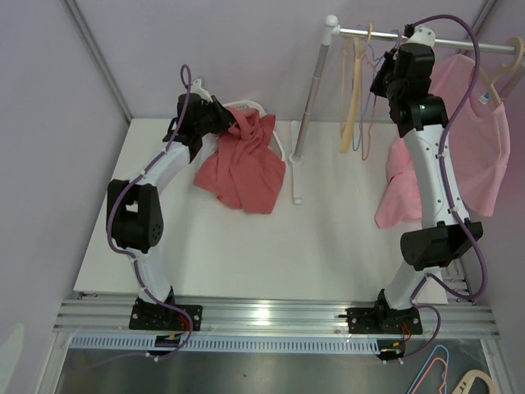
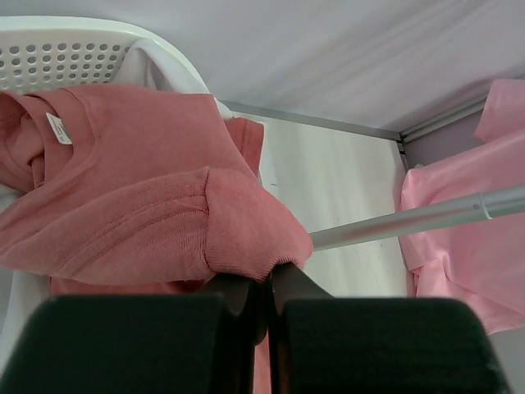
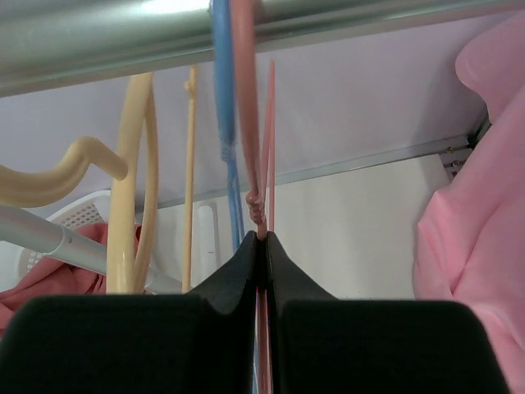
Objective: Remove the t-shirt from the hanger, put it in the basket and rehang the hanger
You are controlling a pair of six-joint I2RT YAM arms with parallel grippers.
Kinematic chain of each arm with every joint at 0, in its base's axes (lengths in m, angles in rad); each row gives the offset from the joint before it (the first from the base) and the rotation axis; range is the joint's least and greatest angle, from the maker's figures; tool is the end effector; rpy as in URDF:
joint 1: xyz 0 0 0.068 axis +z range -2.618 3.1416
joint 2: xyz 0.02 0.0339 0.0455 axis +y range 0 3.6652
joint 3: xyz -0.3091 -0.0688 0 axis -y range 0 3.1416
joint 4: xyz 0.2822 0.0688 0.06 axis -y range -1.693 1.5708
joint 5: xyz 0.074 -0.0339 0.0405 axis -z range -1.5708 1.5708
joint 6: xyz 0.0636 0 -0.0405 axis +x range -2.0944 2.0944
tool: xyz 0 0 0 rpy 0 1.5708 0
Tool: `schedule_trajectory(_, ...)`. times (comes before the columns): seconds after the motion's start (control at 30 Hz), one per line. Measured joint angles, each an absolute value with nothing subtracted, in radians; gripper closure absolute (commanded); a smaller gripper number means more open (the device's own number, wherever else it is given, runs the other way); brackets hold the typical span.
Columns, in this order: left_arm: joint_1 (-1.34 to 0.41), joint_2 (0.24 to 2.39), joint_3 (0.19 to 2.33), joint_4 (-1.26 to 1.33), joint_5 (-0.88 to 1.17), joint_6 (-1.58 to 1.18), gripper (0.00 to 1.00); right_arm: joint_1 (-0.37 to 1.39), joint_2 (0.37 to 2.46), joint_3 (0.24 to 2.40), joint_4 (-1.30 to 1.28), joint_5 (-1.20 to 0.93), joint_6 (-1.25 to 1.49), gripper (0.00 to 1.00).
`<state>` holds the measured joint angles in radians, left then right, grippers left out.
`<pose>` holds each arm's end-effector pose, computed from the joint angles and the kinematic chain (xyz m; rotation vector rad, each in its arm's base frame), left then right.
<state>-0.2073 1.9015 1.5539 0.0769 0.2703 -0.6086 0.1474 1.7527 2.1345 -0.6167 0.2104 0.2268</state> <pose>0.5215 -0.1270 0.3300 -0.1863 1.9021 -0.8107 0.4450 0.0526 0.5466 0.2206 1.7875 0.0772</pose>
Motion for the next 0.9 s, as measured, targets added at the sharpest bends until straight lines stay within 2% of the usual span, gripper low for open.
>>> schedule_trajectory(0.13, -0.207, 1.901, 1.554, 0.063, 0.274, -0.601, 0.99, 0.145, 1.754, 2.135, -0.625, 0.232, 0.225, 0.81)
schedule_trajectory(0.17, -0.207, 1.901, 1.554, 0.060, 0.276, -0.601, 0.99, 0.141, 1.754, 2.135, -0.636, 0.235, 0.225, 0.66)
schedule_trajectory(0.27, -0.208, 1.901, 1.557, 0.054, 0.279, -0.600, 0.99, 0.128, 1.755, 2.135, -0.661, 0.245, 0.226, 0.42)
schedule_trajectory(0.4, -0.209, 1.901, 1.573, 0.039, 0.292, -0.591, 0.95, 0.114, 1.755, 2.135, -0.683, 0.257, 0.225, 0.26)
schedule_trajectory(0.47, -0.212, 1.901, 1.582, 0.033, 0.292, -0.580, 0.84, 0.110, 1.753, 2.135, -0.696, 0.267, 0.226, 0.23)
schedule_trajectory(0.5, -0.214, 1.901, 1.588, 0.027, 0.291, -0.570, 0.75, 0.107, 1.752, 2.135, -0.703, 0.272, 0.227, 0.23)
schedule_trajectory(0.63, -0.227, 1.901, 1.637, -0.052, 0.261, -0.516, 0.61, 0.086, 1.733, 2.154, -0.777, 0.285, 0.231, 0.21)
schedule_trajectory(0.7, -0.234, 1.901, 1.689, -0.103, 0.241, -0.486, 0.36, 0.064, 1.703, 2.157, -0.812, 0.301, 0.233, 0.21)
schedule_trajectory(0.73, -0.237, 1.901, 1.716, -0.119, 0.234, -0.471, 0.30, 0.051, 1.684, 2.157, -0.825, 0.310, 0.233, 0.21)
schedule_trajectory(0.77, -0.239, 1.901, 1.741, -0.126, 0.226, -0.461, 0.03, 0.032, 1.661, 2.156, -0.835, 0.320, 0.234, 0.21)
schedule_trajectory(0.83, -0.242, 1.895, 1.768, -0.131, 0.212, -0.447, 0.00, -0.012, 1.615, 2.156, -0.846, 0.335, 0.235, 0.21)
schedule_trajectory(0.87, -0.242, 1.887, 1.772, -0.134, 0.207, -0.444, 0.00, -0.036, 1.596, 2.157, -0.850, 0.347, 0.235, 0.13)
schedule_trajectory(0.9, -0.243, 1.884, 1.777, -0.140, 0.204, -0.443, 0.01, -0.056, 1.582, 2.161, -0.854, 0.364, 0.235, 0.09)
